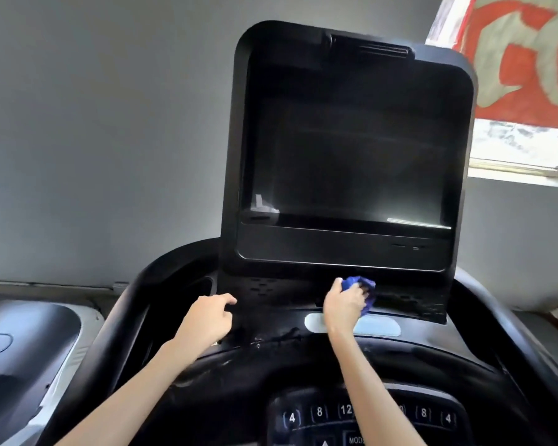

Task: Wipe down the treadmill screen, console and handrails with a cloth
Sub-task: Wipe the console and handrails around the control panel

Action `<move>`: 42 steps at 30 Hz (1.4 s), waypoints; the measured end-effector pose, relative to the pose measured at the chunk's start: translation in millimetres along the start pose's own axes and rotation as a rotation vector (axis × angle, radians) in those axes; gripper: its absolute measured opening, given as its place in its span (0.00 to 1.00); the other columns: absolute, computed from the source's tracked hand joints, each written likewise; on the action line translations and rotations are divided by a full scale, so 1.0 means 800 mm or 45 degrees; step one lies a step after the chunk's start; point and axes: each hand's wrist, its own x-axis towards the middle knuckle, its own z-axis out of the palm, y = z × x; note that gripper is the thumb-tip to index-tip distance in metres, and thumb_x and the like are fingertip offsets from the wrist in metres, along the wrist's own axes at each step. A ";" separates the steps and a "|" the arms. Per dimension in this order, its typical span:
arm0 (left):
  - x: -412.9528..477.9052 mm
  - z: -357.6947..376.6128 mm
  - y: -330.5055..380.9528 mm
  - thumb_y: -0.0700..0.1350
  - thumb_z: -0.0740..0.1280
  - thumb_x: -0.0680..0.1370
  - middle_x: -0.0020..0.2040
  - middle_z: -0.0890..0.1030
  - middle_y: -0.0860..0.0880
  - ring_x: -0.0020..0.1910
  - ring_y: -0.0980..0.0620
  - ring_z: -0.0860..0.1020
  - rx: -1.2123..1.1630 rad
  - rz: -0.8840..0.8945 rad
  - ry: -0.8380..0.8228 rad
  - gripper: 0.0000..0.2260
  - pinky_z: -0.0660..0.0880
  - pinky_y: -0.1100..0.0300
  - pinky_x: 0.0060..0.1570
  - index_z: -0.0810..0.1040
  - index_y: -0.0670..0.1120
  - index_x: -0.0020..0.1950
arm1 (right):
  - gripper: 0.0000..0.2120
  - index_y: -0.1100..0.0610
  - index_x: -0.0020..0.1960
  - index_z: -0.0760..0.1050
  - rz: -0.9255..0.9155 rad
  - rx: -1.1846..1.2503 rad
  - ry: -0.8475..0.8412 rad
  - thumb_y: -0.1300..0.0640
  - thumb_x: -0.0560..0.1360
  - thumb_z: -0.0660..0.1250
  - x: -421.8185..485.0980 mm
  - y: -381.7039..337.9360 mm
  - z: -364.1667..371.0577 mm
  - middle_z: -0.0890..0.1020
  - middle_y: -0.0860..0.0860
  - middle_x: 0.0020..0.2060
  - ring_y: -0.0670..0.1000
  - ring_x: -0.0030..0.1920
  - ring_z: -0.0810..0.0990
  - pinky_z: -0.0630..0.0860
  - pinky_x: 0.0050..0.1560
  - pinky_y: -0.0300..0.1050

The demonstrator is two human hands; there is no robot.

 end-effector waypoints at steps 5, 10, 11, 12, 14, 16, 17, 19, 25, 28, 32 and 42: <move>0.009 0.003 0.002 0.39 0.59 0.76 0.60 0.80 0.46 0.62 0.46 0.75 0.015 -0.014 0.016 0.20 0.72 0.56 0.61 0.75 0.51 0.66 | 0.24 0.67 0.54 0.78 -0.705 -0.419 -0.223 0.50 0.68 0.61 -0.094 -0.013 0.039 0.82 0.61 0.49 0.60 0.51 0.81 0.77 0.52 0.55; 0.012 -0.005 -0.005 0.40 0.59 0.76 0.59 0.80 0.44 0.55 0.46 0.79 0.015 -0.062 -0.016 0.20 0.74 0.58 0.56 0.73 0.49 0.68 | 0.16 0.63 0.49 0.77 -0.706 -0.542 -0.203 0.52 0.72 0.60 -0.069 0.013 0.012 0.81 0.60 0.46 0.61 0.49 0.79 0.75 0.51 0.55; 0.012 -0.005 -0.010 0.40 0.59 0.76 0.56 0.81 0.45 0.52 0.47 0.79 0.006 -0.074 -0.019 0.20 0.74 0.59 0.54 0.74 0.48 0.68 | 0.15 0.64 0.47 0.77 -0.586 -0.573 -0.151 0.52 0.73 0.60 -0.058 0.011 0.010 0.81 0.61 0.45 0.62 0.48 0.79 0.74 0.51 0.55; 0.011 -0.006 -0.014 0.40 0.59 0.76 0.54 0.82 0.45 0.49 0.48 0.80 -0.005 -0.088 -0.023 0.20 0.73 0.60 0.52 0.74 0.48 0.68 | 0.15 0.65 0.47 0.77 -0.500 -0.563 -0.138 0.52 0.74 0.62 -0.054 0.006 0.012 0.81 0.63 0.46 0.62 0.49 0.78 0.73 0.52 0.55; 0.009 -0.007 -0.019 0.39 0.59 0.75 0.54 0.82 0.46 0.49 0.48 0.80 -0.024 -0.105 -0.031 0.20 0.73 0.61 0.51 0.74 0.47 0.68 | 0.18 0.66 0.50 0.78 -0.555 -0.555 -0.217 0.52 0.74 0.60 -0.075 -0.011 0.024 0.82 0.62 0.49 0.61 0.51 0.78 0.72 0.55 0.54; 0.007 -0.006 -0.015 0.39 0.59 0.75 0.56 0.81 0.45 0.53 0.47 0.80 -0.024 -0.097 -0.028 0.20 0.72 0.60 0.54 0.74 0.47 0.67 | 0.23 0.62 0.53 0.79 -0.846 -0.550 -0.388 0.49 0.70 0.55 -0.119 -0.021 0.048 0.82 0.57 0.50 0.57 0.53 0.78 0.71 0.57 0.52; 0.007 -0.006 -0.013 0.39 0.60 0.75 0.58 0.81 0.44 0.56 0.46 0.79 -0.016 -0.085 -0.027 0.20 0.72 0.59 0.57 0.74 0.47 0.67 | 0.24 0.59 0.55 0.79 -0.990 -0.501 -0.453 0.48 0.69 0.54 -0.144 -0.025 0.056 0.82 0.55 0.53 0.55 0.55 0.78 0.71 0.60 0.51; 0.006 -0.009 -0.011 0.40 0.60 0.75 0.60 0.80 0.44 0.60 0.45 0.77 0.002 -0.062 -0.001 0.19 0.71 0.58 0.59 0.76 0.47 0.66 | 0.23 0.57 0.65 0.74 -1.129 -0.375 -0.545 0.51 0.73 0.54 -0.170 -0.037 0.060 0.75 0.53 0.65 0.51 0.66 0.73 0.66 0.67 0.46; 0.007 -0.038 -0.037 0.39 0.59 0.76 0.63 0.78 0.45 0.63 0.44 0.75 -0.022 -0.100 0.064 0.19 0.71 0.57 0.60 0.76 0.47 0.66 | 0.12 0.54 0.61 0.73 -0.326 0.443 -0.647 0.54 0.81 0.57 -0.150 -0.072 0.003 0.80 0.49 0.52 0.48 0.55 0.77 0.65 0.48 0.32; 0.008 -0.042 -0.040 0.39 0.59 0.77 0.63 0.78 0.46 0.62 0.46 0.76 -0.066 -0.133 0.053 0.20 0.71 0.58 0.61 0.74 0.48 0.67 | 0.10 0.53 0.58 0.73 -0.211 0.776 -0.516 0.54 0.81 0.56 -0.142 -0.086 -0.028 0.79 0.44 0.48 0.44 0.51 0.76 0.67 0.44 0.25; 0.009 -0.045 -0.035 0.39 0.59 0.76 0.62 0.79 0.45 0.61 0.46 0.76 -0.103 -0.115 0.034 0.20 0.72 0.57 0.61 0.75 0.48 0.67 | 0.22 0.52 0.73 0.61 -0.700 0.797 -0.430 0.54 0.80 0.58 -0.134 -0.106 -0.021 0.66 0.41 0.70 0.36 0.69 0.63 0.59 0.66 0.27; 0.008 -0.064 -0.050 0.39 0.59 0.77 0.65 0.77 0.46 0.62 0.48 0.76 -0.079 -0.135 0.088 0.20 0.69 0.61 0.60 0.73 0.47 0.68 | 0.40 0.60 0.76 0.49 -1.529 -0.656 -0.058 0.41 0.74 0.61 -0.091 -0.100 0.095 0.52 0.58 0.75 0.58 0.75 0.51 0.49 0.72 0.60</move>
